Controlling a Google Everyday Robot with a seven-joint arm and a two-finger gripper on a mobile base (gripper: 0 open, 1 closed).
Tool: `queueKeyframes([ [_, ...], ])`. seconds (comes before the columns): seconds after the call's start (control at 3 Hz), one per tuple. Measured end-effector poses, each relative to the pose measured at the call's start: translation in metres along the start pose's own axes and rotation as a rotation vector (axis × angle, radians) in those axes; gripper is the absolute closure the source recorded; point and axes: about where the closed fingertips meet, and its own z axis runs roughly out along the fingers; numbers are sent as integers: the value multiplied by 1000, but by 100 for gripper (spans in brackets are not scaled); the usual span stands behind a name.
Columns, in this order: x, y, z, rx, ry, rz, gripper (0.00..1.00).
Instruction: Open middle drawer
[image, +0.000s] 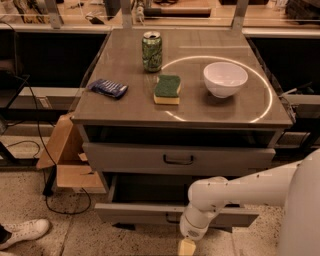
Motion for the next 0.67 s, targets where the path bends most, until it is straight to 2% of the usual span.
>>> queueKeyframes([
  [0.67, -2, 7, 6, -11, 5, 13, 0],
])
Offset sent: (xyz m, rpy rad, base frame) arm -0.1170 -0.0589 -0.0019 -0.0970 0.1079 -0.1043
